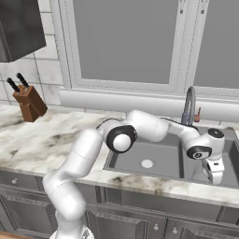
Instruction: Move any existing items from the left basin to the right basin for drying. Then move the measuring cup from the counter to the left basin of the sink for washing.
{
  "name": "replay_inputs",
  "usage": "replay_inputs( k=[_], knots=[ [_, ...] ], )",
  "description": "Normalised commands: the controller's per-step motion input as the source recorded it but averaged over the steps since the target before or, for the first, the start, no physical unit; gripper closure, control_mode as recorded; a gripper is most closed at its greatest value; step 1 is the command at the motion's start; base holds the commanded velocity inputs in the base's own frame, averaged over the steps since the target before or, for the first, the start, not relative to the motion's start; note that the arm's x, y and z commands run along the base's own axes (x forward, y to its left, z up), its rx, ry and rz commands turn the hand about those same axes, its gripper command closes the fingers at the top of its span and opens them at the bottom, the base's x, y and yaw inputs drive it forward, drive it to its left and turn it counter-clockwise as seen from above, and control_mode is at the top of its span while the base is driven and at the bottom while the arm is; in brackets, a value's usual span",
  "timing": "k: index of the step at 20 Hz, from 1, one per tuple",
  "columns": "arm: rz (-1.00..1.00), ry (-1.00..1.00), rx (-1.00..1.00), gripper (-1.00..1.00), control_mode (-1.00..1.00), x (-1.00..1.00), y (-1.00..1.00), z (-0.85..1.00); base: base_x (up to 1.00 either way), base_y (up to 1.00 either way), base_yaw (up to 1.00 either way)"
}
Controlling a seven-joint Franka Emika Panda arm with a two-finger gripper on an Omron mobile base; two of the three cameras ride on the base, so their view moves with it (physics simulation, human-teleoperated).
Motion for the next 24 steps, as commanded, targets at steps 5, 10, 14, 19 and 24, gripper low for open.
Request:
replay_inputs(
  k=[5,10,14,19,24],
  knots=[
    [0.00,-0.01,0.00,-1.00,-1.00,-0.08,0.00,0.62,0.00,0.00,0.00],
    [0.00,0.00,0.00,-1.00,-1.00,-0.22,0.01,0.59,0.00,0.00,0.00],
    [0.00,0.00,0.00,-1.00,-1.00,-0.37,0.11,0.56,0.00,0.00,0.00],
    [0.00,0.00,0.00,-1.00,-1.00,-0.48,0.24,0.47,0.00,0.00,0.00],
    [0.00,0.00,-0.03,-1.00,-1.00,-0.50,0.45,0.32,0.00,0.00,0.00]
  ],
)
